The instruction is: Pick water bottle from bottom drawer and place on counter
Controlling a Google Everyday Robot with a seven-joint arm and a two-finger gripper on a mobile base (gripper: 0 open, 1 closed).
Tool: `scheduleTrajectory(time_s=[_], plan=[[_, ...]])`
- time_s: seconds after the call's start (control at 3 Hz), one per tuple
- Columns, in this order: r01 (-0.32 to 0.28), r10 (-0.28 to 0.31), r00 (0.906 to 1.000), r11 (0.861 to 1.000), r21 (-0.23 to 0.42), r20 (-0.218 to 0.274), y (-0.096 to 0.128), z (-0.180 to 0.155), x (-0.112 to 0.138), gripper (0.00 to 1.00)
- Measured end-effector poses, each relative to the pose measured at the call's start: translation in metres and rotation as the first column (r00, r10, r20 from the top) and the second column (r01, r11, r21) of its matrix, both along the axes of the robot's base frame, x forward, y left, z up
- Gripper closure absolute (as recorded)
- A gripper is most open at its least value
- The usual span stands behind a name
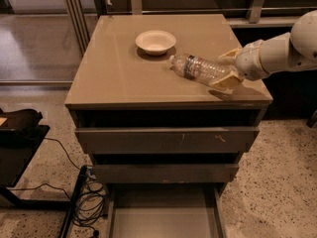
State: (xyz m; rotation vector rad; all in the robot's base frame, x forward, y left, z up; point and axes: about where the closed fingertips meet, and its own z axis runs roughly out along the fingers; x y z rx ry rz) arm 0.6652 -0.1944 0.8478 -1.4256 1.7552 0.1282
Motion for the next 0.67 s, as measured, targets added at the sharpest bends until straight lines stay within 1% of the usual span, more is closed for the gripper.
scheduleTrajectory(time_s=[0.33,0.67], plan=[[0.000,0.000,1.0000,1.000,0.000,0.000,0.0000,0.0000,0.0000,0.00],[0.000,0.000,1.0000,1.000,0.000,0.000,0.0001,0.0000,0.0000,0.00]])
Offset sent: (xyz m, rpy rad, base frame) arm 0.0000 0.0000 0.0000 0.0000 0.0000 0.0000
